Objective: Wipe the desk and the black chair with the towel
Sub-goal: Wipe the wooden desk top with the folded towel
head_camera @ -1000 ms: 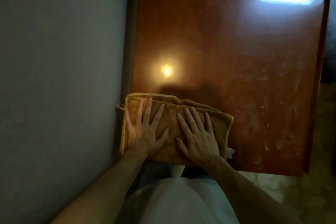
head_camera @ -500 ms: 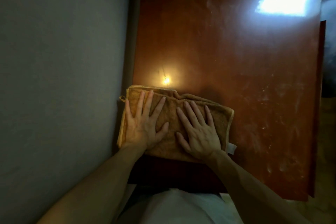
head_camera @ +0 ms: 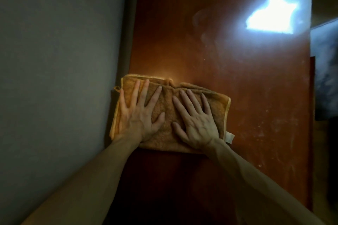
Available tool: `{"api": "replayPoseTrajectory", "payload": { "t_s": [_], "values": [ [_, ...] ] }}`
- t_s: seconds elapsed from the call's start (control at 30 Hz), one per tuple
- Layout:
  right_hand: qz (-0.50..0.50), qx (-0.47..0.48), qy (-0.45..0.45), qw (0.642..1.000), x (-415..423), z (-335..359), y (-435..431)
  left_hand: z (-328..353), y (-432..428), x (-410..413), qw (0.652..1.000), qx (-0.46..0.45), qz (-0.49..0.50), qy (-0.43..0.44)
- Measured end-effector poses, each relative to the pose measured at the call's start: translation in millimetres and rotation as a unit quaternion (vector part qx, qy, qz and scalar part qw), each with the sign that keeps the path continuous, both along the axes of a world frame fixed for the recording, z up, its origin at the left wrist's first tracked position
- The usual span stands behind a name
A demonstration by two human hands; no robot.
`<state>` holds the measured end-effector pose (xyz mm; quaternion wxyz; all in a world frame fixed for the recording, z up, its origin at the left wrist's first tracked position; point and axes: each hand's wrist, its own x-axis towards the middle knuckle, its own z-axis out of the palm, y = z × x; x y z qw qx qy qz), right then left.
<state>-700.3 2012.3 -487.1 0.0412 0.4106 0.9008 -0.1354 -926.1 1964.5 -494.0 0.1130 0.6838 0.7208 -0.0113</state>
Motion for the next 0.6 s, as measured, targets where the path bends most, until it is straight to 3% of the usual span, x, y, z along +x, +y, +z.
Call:
{"api": "replayPoseTrajectory", "payload": {
  "t_s": [0.6],
  "values": [
    [-0.018, 0.05, 0.034, 0.998, -32, -7, 152, -1, 158, -26, 0.999, 0.021, -0.005, 0.034]
  ]
}}
